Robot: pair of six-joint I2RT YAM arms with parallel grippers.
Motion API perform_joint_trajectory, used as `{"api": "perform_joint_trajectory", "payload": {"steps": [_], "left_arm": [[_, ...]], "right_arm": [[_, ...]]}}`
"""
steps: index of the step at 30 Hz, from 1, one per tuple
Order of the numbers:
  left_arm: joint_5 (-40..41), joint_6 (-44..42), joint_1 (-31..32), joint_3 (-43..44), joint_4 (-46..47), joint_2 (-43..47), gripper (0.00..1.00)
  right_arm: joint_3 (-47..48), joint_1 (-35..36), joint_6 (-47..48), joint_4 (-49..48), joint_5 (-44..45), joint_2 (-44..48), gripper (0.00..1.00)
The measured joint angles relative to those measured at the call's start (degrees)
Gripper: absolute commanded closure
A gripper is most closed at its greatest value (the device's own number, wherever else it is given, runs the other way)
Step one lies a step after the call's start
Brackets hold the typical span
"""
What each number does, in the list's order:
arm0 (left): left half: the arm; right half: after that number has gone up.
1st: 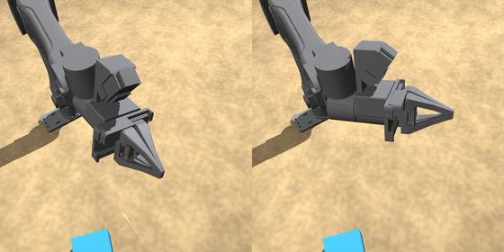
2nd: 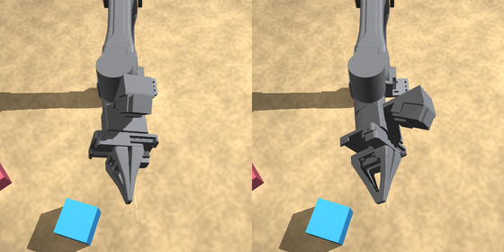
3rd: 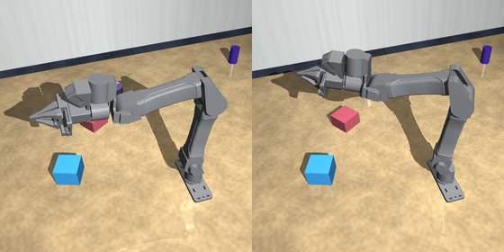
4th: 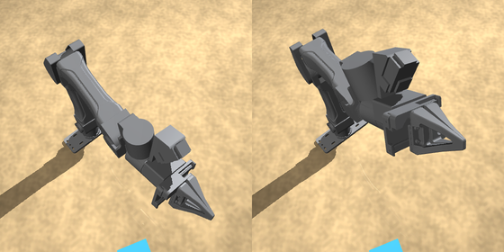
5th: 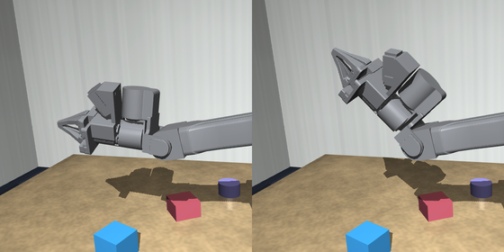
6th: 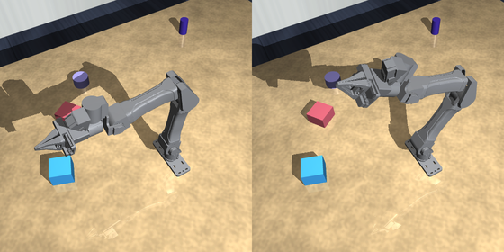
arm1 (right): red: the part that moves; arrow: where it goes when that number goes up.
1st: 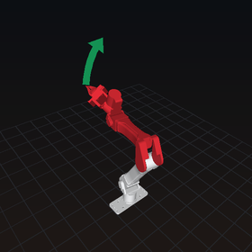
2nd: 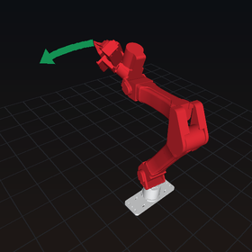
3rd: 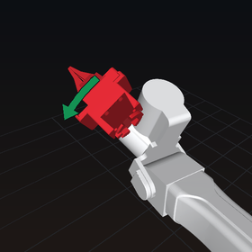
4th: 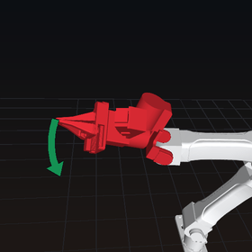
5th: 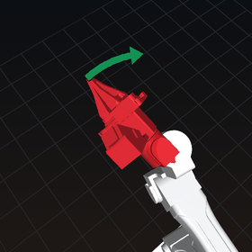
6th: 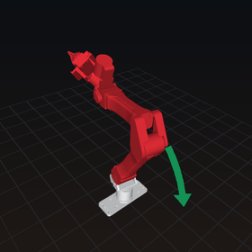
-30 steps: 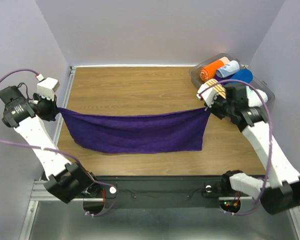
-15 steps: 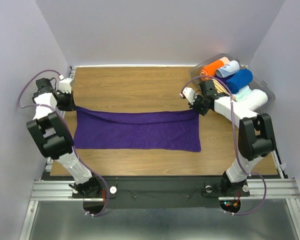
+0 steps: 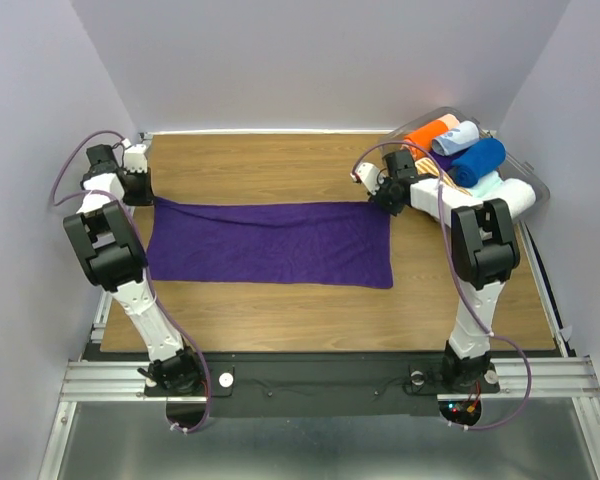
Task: Roll the towels
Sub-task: Flatten the towel
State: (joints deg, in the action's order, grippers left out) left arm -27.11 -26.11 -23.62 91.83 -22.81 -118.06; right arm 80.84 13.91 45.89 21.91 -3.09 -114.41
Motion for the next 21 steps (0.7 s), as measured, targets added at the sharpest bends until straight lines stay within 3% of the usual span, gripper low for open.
{"api": "perform_joint_trajectory", "payload": {"steps": [2,3,4,5,7,8,11,13,16,21], "left_arm": [[0.83,1.01,0.17,0.00,1.07,-0.74,0.80],[1.18,1.66,0.15,0.00,1.51,-1.11,0.70],[1.29,2.05,0.13,0.04,1.92,-1.62,0.57],[1.31,2.51,0.11,0.13,2.01,-1.88,0.54],[1.25,3.28,0.13,0.15,1.97,-2.10,0.50],[1.01,3.45,0.15,0.24,1.92,-2.10,0.34],[0.90,4.24,0.17,1.70,1.79,-2.08,0.30],[1.09,4.35,0.20,3.30,1.03,-1.73,0.33],[1.64,3.10,0.20,4.74,-0.87,-0.07,0.47],[2.78,-4.31,0.15,0.61,-7.67,6.91,0.60]], "right_arm": [[0.02,0.00,-0.55,-0.42,1.51,-0.66,0.85],[0.02,0.02,-0.92,-0.59,2.71,-1.01,0.65],[0.04,0.00,-1.49,-0.72,3.39,-1.25,0.54],[0.09,0.02,-1.79,-0.90,4.17,-1.49,0.33],[0.57,0.07,-3.17,-1.64,5.55,-1.53,0.31],[0.96,0.00,-3.56,-1.68,5.57,-1.53,0.30],[1.22,0.35,-5.97,-1.44,5.09,-0.70,0.31],[1.22,0.52,-6.93,-0.68,4.79,0.68,0.35],[1.18,0.55,-8.04,2.62,2.51,5.75,0.50],[-1.16,1.84,-7.96,9.86,-2.56,17.40,0.56]]}}
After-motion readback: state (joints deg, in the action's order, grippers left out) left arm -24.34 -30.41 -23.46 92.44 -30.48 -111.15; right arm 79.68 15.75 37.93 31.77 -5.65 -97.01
